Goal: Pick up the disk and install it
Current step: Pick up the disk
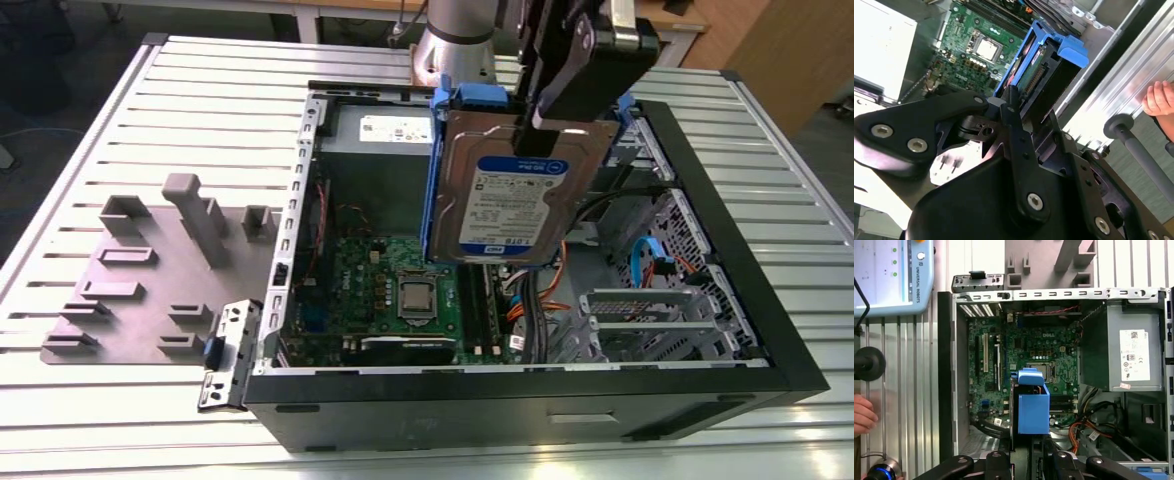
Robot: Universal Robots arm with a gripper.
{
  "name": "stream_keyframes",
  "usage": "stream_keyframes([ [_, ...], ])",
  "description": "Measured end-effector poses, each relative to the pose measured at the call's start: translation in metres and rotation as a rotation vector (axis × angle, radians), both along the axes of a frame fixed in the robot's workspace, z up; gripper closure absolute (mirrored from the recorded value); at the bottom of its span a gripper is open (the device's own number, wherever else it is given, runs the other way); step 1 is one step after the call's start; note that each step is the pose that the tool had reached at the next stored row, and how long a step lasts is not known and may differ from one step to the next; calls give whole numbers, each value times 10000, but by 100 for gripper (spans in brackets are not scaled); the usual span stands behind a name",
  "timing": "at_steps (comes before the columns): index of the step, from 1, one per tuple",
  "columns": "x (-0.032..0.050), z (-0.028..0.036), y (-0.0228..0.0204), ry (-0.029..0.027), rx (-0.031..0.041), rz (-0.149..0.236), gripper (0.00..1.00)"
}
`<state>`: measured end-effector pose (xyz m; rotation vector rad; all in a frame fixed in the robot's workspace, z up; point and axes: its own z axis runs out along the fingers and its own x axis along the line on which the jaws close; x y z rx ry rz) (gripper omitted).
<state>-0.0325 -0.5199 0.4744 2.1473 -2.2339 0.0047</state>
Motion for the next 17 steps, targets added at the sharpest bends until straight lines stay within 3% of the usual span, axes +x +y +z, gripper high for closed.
stream_keyframes([
  [7,47,-30,-170,0,1,-1,65],
  [13,197,-48,-215,2,0,-1,65],
  [17,341,-58,-225,3,-1,-2,65],
])
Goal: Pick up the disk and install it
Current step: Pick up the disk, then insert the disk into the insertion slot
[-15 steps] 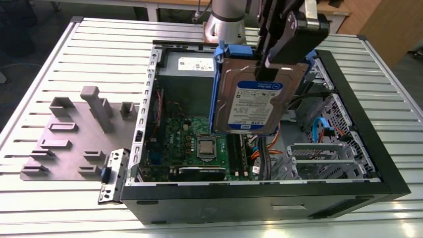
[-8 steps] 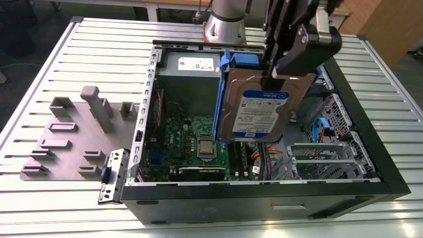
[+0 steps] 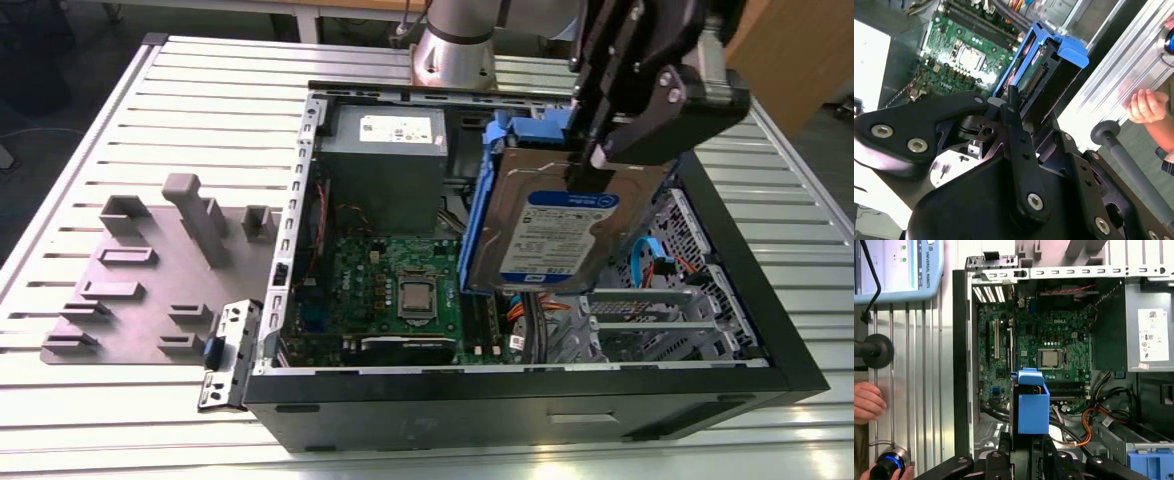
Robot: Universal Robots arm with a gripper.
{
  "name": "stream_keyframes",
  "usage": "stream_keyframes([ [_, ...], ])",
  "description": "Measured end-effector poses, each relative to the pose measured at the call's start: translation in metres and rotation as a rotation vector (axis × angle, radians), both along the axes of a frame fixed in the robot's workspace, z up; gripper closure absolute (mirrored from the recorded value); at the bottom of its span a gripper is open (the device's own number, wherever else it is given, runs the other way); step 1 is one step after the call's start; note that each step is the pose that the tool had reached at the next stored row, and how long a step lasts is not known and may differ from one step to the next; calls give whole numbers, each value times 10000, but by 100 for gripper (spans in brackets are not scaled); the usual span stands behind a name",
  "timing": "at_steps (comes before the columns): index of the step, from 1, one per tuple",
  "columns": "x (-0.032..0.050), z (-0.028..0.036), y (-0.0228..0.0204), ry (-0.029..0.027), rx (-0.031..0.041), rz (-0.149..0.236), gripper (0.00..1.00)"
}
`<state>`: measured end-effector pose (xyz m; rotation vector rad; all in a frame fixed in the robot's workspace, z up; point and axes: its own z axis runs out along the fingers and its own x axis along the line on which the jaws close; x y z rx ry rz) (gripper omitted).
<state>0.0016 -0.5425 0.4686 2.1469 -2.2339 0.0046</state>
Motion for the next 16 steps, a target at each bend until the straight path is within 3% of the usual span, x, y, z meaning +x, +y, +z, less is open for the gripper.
stream_keyframes([
  [10,426,-19,-11,3,1,0,65],
  [16,557,-35,-101,5,1,0,65],
])
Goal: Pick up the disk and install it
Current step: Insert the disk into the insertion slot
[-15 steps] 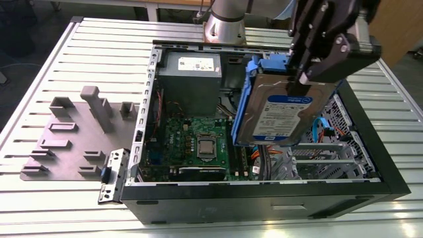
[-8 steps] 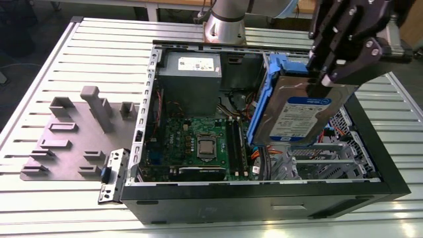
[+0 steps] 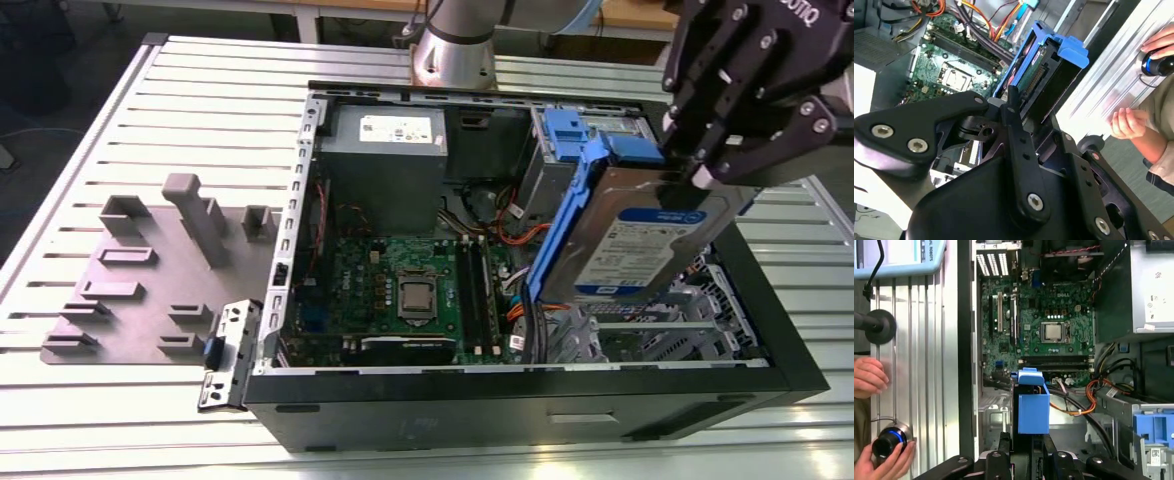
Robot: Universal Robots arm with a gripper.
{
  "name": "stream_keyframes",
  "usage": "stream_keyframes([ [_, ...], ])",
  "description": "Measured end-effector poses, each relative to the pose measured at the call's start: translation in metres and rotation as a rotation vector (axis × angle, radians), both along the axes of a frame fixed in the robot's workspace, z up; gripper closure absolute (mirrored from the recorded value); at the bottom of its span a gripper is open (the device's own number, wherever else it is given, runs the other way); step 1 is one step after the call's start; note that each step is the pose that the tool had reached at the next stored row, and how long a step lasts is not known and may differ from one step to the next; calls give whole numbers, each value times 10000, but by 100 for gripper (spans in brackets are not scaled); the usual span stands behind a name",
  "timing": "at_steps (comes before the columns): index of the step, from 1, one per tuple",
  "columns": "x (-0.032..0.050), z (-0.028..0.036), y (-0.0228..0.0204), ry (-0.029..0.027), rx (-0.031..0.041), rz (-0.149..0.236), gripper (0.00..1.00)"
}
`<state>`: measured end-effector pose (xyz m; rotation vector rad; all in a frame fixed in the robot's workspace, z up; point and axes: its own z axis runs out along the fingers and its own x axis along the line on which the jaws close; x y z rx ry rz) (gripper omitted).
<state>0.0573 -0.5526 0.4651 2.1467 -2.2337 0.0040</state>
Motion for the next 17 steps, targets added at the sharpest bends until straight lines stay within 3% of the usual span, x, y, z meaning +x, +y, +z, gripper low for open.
stream_keyframes([
  [4,126,-18,-36,5,1,0,65],
  [13,468,-53,-50,50,1,1,65],
  [17,536,-75,-52,58,2,0,65],
])
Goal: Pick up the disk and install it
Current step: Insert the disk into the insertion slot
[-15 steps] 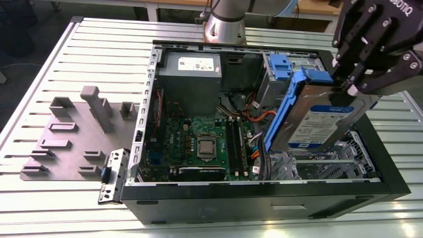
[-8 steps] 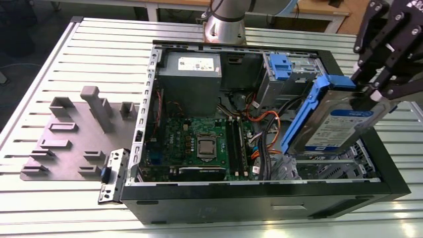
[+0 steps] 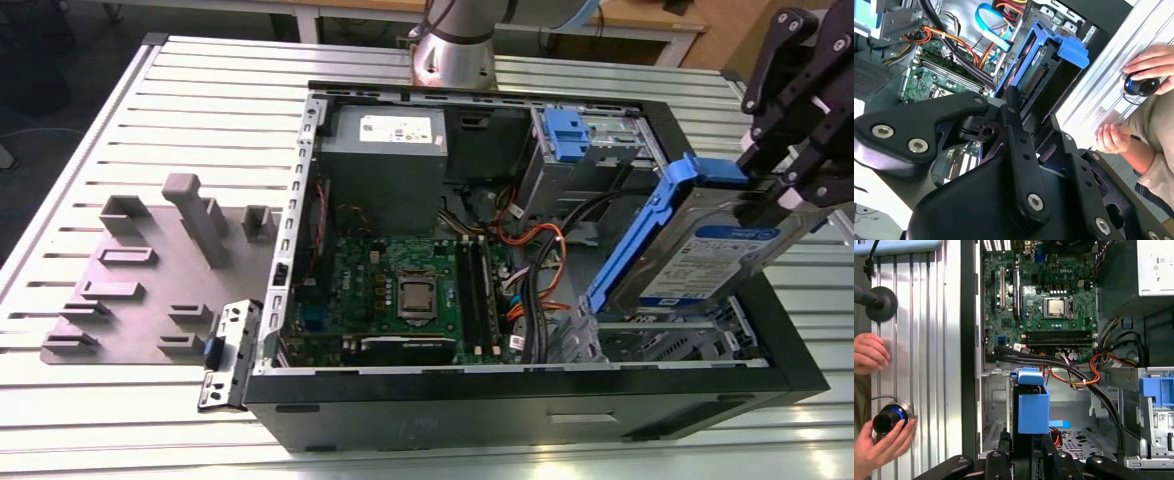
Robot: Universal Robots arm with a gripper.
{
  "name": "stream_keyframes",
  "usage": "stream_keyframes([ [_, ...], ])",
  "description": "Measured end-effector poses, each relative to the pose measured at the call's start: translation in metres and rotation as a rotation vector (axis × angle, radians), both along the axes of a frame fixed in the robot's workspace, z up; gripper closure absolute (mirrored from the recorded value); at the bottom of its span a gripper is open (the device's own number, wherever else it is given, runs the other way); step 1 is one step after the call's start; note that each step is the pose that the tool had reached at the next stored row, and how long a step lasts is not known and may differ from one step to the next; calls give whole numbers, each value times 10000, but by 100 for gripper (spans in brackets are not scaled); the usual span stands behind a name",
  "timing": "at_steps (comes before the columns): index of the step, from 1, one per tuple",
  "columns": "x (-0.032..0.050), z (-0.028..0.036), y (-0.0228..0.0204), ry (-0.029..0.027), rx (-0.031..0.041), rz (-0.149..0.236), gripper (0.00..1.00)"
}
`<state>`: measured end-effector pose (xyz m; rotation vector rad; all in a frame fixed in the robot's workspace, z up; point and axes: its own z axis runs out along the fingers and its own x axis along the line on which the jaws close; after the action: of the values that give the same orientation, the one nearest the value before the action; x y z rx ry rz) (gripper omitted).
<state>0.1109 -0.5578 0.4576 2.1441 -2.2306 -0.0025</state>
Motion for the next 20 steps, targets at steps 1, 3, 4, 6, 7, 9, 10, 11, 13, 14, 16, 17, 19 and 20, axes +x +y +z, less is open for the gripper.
stream_keyframes([
  [1,11,-8,0,1,-2,0,65],
  [3,42,-15,0,3,-1,3,65],
  [4,52,-17,0,3,-1,4,65],
  [6,53,-19,0,3,-3,3,65],
  [7,53,-29,0,3,0,4,65],
  [9,54,-59,0,3,-1,4,65],
  [10,54,-75,0,3,-1,4,65],
  [11,54,-89,0,4,-1,4,65],
  [13,54,-121,0,3,1,4,65],
  [14,54,-138,0,3,0,4,65],
  [16,54,-172,0,3,-1,4,65],
  [17,54,-190,0,3,-1,4,65],
  [19,54,-225,0,3,-1,4,65],
  [20,54,-245,0,3,-1,4,65],
])
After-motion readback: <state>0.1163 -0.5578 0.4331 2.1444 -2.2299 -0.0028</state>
